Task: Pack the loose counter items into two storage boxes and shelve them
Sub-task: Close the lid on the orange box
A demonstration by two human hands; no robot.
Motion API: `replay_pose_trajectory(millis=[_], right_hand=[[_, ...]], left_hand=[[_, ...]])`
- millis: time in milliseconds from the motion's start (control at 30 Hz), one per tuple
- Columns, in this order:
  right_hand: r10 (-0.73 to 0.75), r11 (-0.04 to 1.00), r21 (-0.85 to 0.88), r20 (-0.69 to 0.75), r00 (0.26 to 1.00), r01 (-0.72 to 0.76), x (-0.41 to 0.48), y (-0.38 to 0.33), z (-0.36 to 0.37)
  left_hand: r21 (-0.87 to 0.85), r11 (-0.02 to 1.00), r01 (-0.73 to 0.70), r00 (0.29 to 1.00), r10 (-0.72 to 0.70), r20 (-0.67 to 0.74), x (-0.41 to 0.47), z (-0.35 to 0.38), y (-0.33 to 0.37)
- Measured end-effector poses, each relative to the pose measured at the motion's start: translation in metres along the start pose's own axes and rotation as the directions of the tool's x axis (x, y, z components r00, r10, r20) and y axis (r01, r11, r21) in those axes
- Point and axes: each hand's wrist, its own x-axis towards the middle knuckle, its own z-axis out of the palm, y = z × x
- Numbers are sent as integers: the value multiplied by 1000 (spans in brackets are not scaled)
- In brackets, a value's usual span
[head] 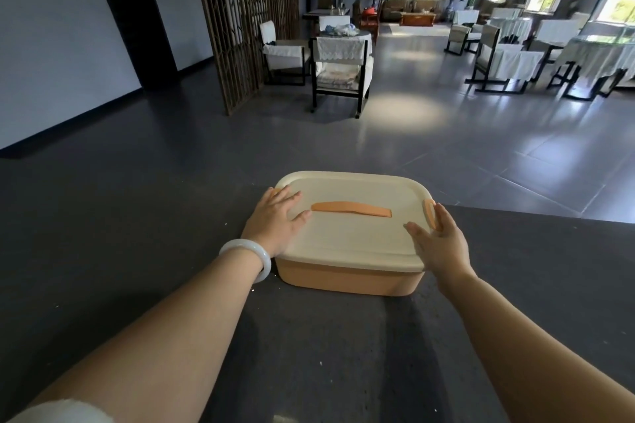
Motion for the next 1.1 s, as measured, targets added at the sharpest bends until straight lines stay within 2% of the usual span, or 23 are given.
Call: replay_pose_trajectory(millis=[67, 200, 333, 433, 600, 767, 900, 1000, 1100], right_hand=[[-5, 999, -32, 13, 1000, 5, 3, -4, 1], [-73, 951, -295, 68, 995, 89, 6, -11, -2], [-32, 957, -289, 13, 999, 34, -28, -16, -15], [-23, 936, -350, 35, 999, 34, -73, -7, -32], [36, 893, -450, 38, 999, -16, -153, 15, -81], [74, 834, -546, -31, 997, -79, -234, 49, -160], [75, 714, -691, -83, 994, -111, -289, 80, -245], [79, 593, -799, -67, 995, -101, -323, 103, -306], [86, 515, -852, -58, 995, -95, -349, 121, -363]], left_hand=[[20, 1000, 8, 1000, -8, 25, 1, -1, 0], [151, 987, 61, 996, -69, 47, -8, -8, 12], [176, 984, 43, 996, -55, 66, -54, -8, 21], [215, 976, 21, 995, -41, 91, -96, -5, 28], [205, 972, -112, 982, 76, 175, -166, -3, 73], [224, 919, -323, 922, 253, 292, -235, 19, 139], [235, 854, -464, 853, 359, 379, -286, 47, 204], [251, 789, -561, 797, 431, 423, -323, 64, 255], [276, 721, -636, 747, 484, 456, -357, 83, 310]])
